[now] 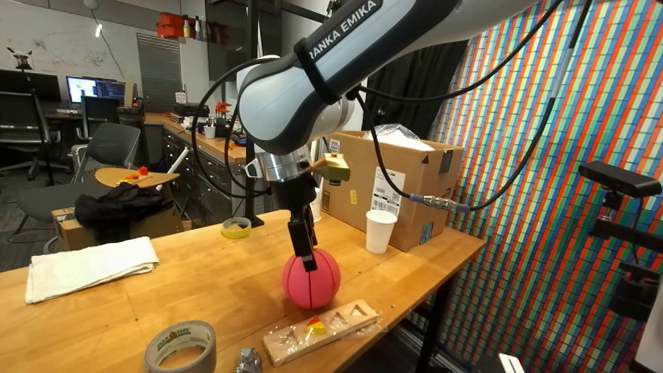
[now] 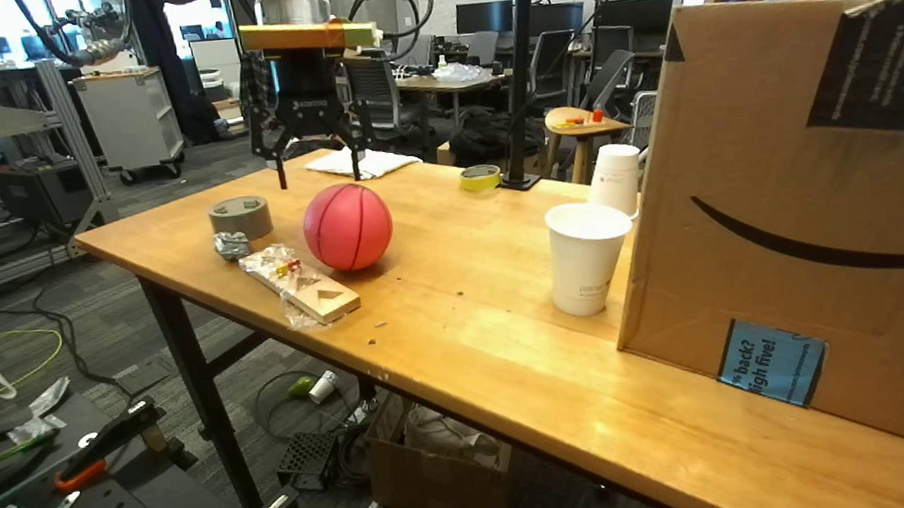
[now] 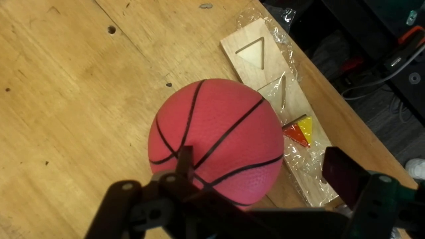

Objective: Move the seal tape and pick up the white ball and put it in the cup, then pick up the red ball and place it on the seal tape

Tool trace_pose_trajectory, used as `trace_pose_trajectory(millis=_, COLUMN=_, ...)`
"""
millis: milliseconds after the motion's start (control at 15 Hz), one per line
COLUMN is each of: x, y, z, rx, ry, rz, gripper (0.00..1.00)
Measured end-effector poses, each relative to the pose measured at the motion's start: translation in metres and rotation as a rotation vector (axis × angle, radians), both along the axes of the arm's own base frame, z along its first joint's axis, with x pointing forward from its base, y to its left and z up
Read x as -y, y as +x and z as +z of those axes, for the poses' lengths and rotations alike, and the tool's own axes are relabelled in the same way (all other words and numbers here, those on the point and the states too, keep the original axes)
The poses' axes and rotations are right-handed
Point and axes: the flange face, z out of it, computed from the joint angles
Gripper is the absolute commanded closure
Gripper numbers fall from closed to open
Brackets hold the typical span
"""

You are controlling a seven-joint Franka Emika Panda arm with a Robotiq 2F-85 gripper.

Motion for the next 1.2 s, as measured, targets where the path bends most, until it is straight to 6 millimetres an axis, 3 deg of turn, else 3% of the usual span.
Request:
trace_pose_trajectory(millis=467, x=-0.005, y=0.010, z=0.000, rx=0.064, ry=0.034, rz=0.039, gripper=0.00)
trace_pose_trajectory(millis=1200, x=0.001, y=0.019, z=-0.022, rx=0.055, ry=0.051, rz=0.059, gripper=0.00)
